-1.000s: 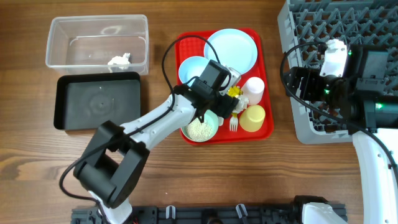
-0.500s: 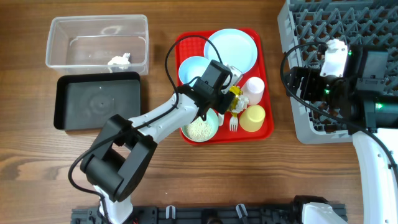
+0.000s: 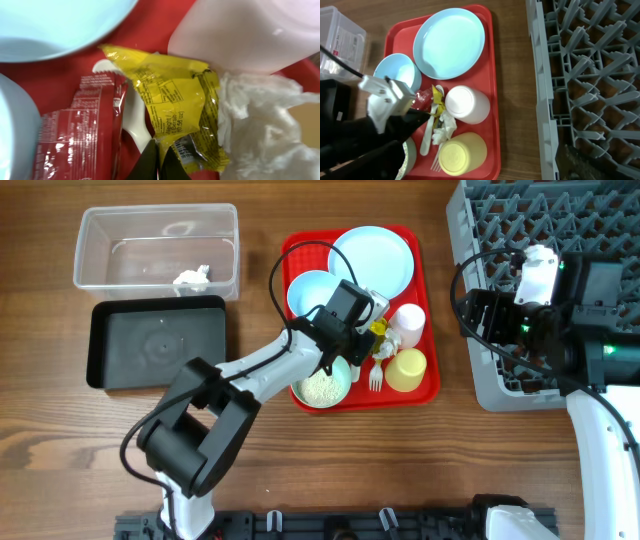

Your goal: Sort waste into correct bins and load items into the dishwasher rack

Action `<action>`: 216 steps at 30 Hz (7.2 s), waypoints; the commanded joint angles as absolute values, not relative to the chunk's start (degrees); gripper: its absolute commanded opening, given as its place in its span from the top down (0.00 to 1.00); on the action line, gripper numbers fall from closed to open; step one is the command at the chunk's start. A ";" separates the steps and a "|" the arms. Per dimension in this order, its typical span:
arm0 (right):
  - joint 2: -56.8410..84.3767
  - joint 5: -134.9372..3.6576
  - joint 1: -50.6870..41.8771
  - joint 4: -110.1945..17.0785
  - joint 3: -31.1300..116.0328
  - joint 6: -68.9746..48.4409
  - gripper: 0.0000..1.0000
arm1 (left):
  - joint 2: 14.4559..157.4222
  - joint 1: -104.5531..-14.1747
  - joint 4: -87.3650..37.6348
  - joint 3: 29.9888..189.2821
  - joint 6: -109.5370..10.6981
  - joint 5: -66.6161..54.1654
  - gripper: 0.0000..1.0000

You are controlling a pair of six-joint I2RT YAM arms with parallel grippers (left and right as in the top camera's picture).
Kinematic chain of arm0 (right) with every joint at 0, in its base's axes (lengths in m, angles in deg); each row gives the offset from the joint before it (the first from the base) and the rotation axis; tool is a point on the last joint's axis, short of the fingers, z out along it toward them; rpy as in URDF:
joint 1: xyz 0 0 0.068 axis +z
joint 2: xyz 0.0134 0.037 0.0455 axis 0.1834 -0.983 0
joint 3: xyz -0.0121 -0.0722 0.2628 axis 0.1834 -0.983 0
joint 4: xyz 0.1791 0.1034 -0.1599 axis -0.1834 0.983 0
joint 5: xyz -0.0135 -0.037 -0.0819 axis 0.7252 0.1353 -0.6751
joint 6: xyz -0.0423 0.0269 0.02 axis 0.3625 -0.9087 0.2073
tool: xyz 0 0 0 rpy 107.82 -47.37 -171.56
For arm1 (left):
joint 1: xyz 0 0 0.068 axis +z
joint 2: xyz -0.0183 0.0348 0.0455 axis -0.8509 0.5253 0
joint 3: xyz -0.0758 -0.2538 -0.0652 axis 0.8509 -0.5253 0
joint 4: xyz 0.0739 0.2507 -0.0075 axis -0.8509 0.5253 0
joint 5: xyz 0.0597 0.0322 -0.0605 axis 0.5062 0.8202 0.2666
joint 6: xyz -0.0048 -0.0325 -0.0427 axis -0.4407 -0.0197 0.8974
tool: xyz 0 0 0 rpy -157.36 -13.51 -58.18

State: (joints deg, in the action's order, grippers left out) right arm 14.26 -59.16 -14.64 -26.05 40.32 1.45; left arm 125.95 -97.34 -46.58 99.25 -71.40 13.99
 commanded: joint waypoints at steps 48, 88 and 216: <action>12.38 -59.92 -14.82 -24.78 41.19 -1.04 0.00 | 114.71 -90.91 -37.53 100.17 -74.74 1.34 0.00; 12.36 -59.95 -14.82 -24.93 41.19 -1.04 0.01 | 113.66 -73.14 -43.21 105.90 -79.64 28.09 0.96; 8.99 -59.95 -14.82 -23.01 41.19 -0.87 0.00 | 134.71 -98.06 -29.51 113.53 -85.21 22.98 0.96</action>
State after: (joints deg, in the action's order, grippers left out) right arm 9.58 -59.22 -14.64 -23.09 40.32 -0.26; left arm 134.82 -98.32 -29.71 113.83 -85.10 23.24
